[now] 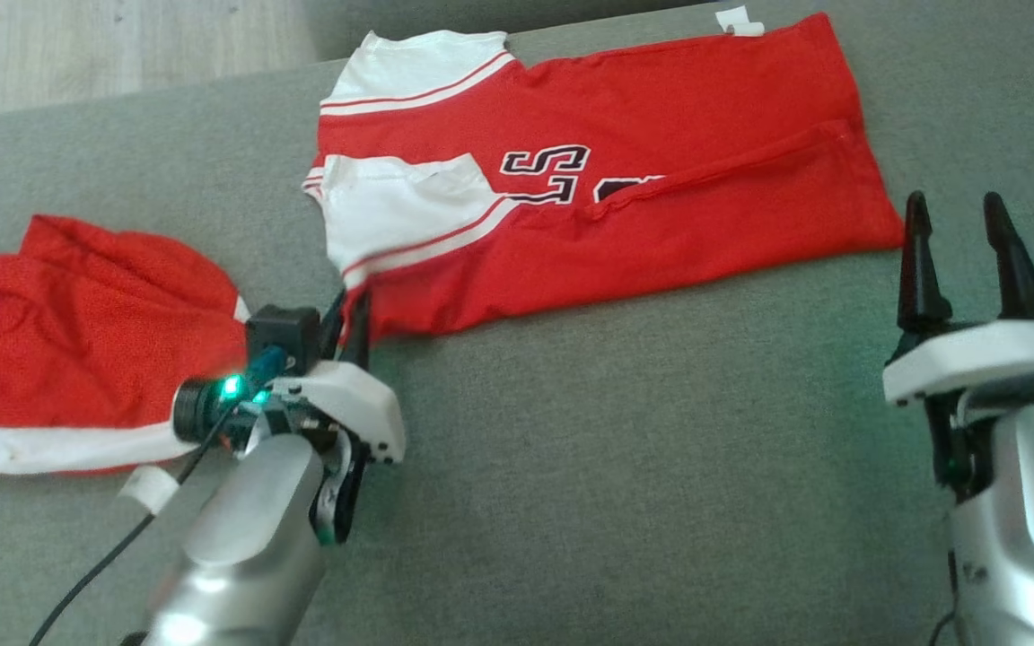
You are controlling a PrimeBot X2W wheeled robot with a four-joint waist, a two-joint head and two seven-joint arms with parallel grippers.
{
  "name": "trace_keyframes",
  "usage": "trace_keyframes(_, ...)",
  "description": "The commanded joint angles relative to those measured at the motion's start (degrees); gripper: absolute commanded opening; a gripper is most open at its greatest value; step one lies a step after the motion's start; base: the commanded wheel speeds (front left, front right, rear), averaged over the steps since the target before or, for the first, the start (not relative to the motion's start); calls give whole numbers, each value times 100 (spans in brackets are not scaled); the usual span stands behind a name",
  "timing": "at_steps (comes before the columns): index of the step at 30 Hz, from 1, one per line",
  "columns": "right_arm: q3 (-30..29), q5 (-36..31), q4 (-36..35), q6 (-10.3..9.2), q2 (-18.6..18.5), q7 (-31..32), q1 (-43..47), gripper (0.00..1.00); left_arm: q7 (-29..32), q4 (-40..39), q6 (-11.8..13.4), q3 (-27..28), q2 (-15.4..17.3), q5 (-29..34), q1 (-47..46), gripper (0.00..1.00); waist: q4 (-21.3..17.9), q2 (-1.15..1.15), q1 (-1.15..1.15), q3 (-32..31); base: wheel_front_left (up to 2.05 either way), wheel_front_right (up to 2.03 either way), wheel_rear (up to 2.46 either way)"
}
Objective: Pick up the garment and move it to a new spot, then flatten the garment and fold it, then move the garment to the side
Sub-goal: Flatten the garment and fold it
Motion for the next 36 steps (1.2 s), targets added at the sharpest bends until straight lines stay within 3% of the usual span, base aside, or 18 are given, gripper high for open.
trace_keyframes(1,73,-117,-77,-4,-106,190,-342,100,-272,-367,-6,210,79,35,-268,0,48,0,0,18,0,0,0)
trace_keyframes(6,-146,-568,530,-4,-259,962,-861,100,-714,-887,-84,185,66,125,-421,0,169,0,0,149,0,0,0)
trace_keyframes(13,-582,-1046,1743,-4,-404,1891,-1611,100,-699,-1290,-183,-9,47,218,-523,0,388,0,0,414,0,0,0)
trace_keyframes(24,-1130,-1654,3123,-4,-513,2433,-2289,97,-600,-1542,-216,-211,60,272,-527,0,572,0,0,619,0,0,0)
trace_keyframes(25,-1113,-1665,3217,-4,-512,2458,-2322,61,-586,-1534,-212,-217,81,277,-527,0,573,0,0,627,0,0,0)
trace_keyframes(26,-1097,-1671,3293,-4,-516,2464,-2355,0,-579,-1524,-210,-217,101,276,-527,0,570,0,0,631,0,0,0)
trace_keyframes(36,-946,-1459,3719,-4,-643,2181,-2524,0,-479,-1362,-134,-183,259,214,-438,0,474,0,0,445,0,0,0)
